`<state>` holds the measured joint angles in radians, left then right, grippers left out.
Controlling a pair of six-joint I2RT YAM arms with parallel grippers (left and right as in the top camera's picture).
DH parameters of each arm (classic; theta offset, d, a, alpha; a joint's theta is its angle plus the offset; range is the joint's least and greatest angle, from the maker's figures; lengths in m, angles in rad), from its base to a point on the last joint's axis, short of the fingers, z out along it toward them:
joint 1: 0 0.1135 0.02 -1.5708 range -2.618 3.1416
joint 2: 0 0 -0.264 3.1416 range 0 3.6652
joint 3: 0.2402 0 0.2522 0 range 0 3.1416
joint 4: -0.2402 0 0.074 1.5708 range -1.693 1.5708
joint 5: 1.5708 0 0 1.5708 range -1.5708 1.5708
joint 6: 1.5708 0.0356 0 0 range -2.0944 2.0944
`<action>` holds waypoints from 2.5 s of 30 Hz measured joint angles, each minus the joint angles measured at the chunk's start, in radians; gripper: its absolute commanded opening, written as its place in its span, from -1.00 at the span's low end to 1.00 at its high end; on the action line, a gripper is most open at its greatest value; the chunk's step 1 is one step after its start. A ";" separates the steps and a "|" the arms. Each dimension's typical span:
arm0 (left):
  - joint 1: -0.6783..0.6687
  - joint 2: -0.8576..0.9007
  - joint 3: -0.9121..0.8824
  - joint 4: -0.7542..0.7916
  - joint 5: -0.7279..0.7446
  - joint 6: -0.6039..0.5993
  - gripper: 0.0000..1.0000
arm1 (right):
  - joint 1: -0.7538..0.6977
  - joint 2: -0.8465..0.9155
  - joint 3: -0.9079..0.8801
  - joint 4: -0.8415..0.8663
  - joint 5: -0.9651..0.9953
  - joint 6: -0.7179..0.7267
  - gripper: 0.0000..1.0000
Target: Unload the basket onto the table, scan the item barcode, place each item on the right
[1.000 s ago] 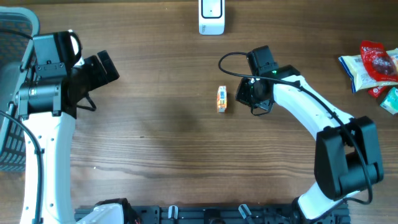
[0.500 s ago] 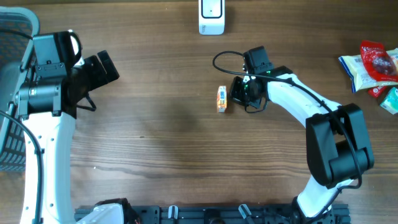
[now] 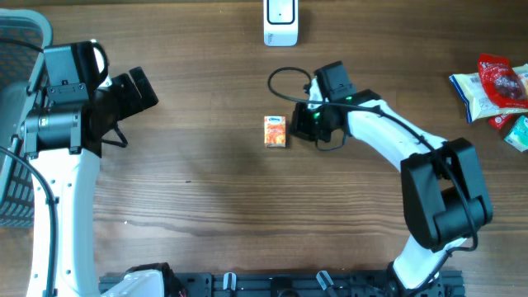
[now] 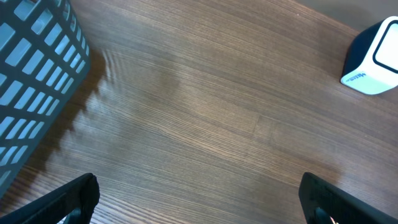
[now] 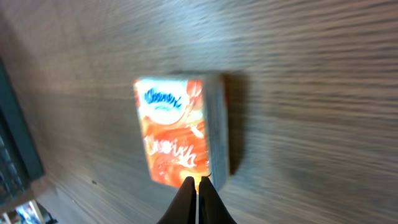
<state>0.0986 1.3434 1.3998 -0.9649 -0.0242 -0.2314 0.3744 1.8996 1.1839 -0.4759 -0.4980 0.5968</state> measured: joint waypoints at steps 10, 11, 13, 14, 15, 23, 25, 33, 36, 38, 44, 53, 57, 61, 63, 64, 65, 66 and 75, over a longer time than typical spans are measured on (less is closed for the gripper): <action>0.000 0.000 0.000 0.000 0.000 0.000 1.00 | 0.028 0.001 0.000 0.005 0.002 -0.004 0.62; 0.000 0.000 0.000 0.000 0.000 0.000 1.00 | 0.025 0.001 0.000 0.005 0.005 -0.006 0.67; 0.000 0.000 0.000 0.000 0.000 0.000 1.00 | 0.022 0.001 0.000 0.005 0.015 -0.009 0.75; 0.000 0.000 0.000 0.000 0.000 0.000 1.00 | 0.021 0.001 0.000 0.005 0.028 -0.009 0.83; 0.000 0.000 0.000 0.000 0.000 0.000 1.00 | 0.021 0.001 0.000 0.005 0.042 -0.010 0.84; 0.000 0.000 0.000 0.000 0.000 0.000 1.00 | 0.021 0.052 0.004 0.023 0.086 0.028 0.67; 0.000 0.000 0.000 0.000 0.000 0.000 1.00 | 0.020 0.060 0.009 0.037 0.081 0.035 0.61; 0.000 0.000 0.000 0.000 0.000 0.000 1.00 | 0.021 0.079 0.011 0.054 0.058 0.064 0.17; 0.000 0.000 0.000 0.000 0.000 0.000 1.00 | 0.029 0.083 0.011 0.055 0.053 0.086 0.11; 0.000 0.000 0.000 0.000 0.000 0.000 1.00 | 0.036 0.086 0.011 0.058 0.053 0.096 -0.07; 0.000 0.000 0.000 0.000 0.000 0.000 1.00 | 0.050 0.115 0.017 0.078 0.021 0.145 -0.91; 0.000 0.000 0.000 0.000 0.000 0.000 1.00 | 0.050 0.117 0.026 0.073 0.001 0.135 -0.91; 0.000 0.000 0.000 0.000 0.000 0.000 1.00 | 0.051 0.116 0.057 0.002 0.026 0.075 -0.91; 0.000 0.000 0.000 0.000 0.000 0.000 1.00 | 0.057 0.100 0.117 -0.110 0.157 -0.001 -0.91; 0.000 0.000 0.000 0.000 0.000 0.000 1.00 | 0.057 0.078 0.151 -0.144 0.251 -0.041 -0.91; 0.000 0.000 0.000 0.000 0.000 0.000 1.00 | 0.057 0.067 0.166 -0.150 0.288 -0.053 -0.91; 0.000 0.000 0.000 0.000 0.000 0.000 1.00 | 0.057 0.048 0.189 -0.152 0.351 -0.070 -0.92; 0.000 0.000 0.000 0.000 0.000 0.000 1.00 | 0.057 0.035 0.203 -0.151 0.389 -0.079 -0.91; 0.000 0.000 0.000 -0.001 0.000 0.000 1.00 | 0.056 -0.002 0.249 0.136 0.774 -0.146 -0.91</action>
<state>0.0986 1.3434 1.3998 -0.9657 -0.0242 -0.2314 0.4305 1.8977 1.4334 -0.3397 0.2756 0.4503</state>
